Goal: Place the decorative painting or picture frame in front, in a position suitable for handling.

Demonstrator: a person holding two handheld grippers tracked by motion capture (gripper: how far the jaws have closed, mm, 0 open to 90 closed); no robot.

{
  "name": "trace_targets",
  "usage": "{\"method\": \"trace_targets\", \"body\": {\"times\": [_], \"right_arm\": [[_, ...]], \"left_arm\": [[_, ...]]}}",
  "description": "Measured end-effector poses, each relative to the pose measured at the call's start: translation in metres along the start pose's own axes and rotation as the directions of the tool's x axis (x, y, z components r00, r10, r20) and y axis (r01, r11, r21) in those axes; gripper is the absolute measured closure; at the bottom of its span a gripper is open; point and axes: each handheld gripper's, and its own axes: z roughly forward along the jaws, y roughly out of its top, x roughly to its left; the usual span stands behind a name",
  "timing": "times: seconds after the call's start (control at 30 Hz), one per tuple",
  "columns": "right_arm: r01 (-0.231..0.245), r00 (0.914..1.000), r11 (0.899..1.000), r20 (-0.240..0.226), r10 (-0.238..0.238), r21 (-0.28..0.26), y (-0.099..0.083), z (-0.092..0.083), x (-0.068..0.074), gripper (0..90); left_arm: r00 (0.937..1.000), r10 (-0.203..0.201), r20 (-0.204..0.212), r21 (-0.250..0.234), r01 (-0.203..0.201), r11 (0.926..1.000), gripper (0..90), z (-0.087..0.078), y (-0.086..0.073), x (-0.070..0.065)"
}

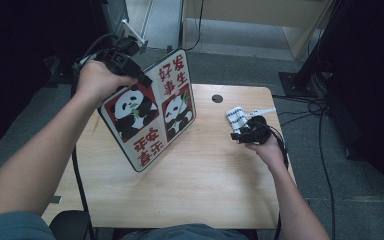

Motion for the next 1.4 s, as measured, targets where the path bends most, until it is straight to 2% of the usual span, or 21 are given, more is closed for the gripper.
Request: {"method": "trace_targets", "body": {"times": [0.1,0.23,0.37,0.6,0.67,0.73,0.87,1.17,1.4], "right_arm": [[0.023,0.9995,1.0,0.02,-0.024,0.02,0.0,0.002,0.002,47.1],[0.002,1.0,1.0,0.003,-0.002,0.009,-0.001,0.002,-0.001,47.2],[0.0,0.9999,1.0,0.01,0.0,0.003,-0.001,0.002,-0.003,47.4],[-0.005,1.0,1.0,0.005,0.005,-0.006,-0.002,0.0,-0.005,47.4],[-0.014,0.9999,1.0,0.0,0.014,-0.009,-0.002,0.0,-0.006,47.4],[-0.011,0.9998,1.0,0.014,0.011,-0.018,-0.002,-0.001,-0.006,47.6],[-0.022,0.9997,0.998,0.003,0.023,-0.054,-0.001,-0.002,-0.008,47.7],[-0.035,0.9994,0.998,-0.005,0.035,-0.049,-0.001,0.0,-0.009,47.7],[-0.059,0.9981,0.996,-0.02,0.058,-0.071,-0.002,-0.004,-0.012,47.7]], "left_arm": [[0.9993,0.022,0.031,-0.001,-0.022,0.9998,81.3,0.014,0.004,-0.016],[0.9976,0.028,0.064,-0.005,-0.027,0.9996,81.3,0.024,0.006,-0.025],[0.9938,0.025,0.108,-0.005,-0.024,0.9997,81.3,0.037,0.007,-0.033],[0.9943,0.031,0.102,0.012,-0.033,0.9994,81.1,0.049,0.005,-0.038],[0.9943,0.031,0.102,0.007,-0.032,0.9995,81.0,0.049,0.004,-0.038],[0.9937,0.028,0.108,0.002,-0.028,0.9996,81.0,0.048,0.003,-0.037],[0.9932,0.014,0.115,0.006,-0.015,0.9999,80.9,0.049,0.003,-0.035],[0.9936,0.006,0.113,0.016,-0.008,0.9998,80.3,0.052,0.006,-0.038],[0.9916,-0.012,0.129,0.035,0.008,0.9994,78.3,0.055,0.011,-0.04]]}}
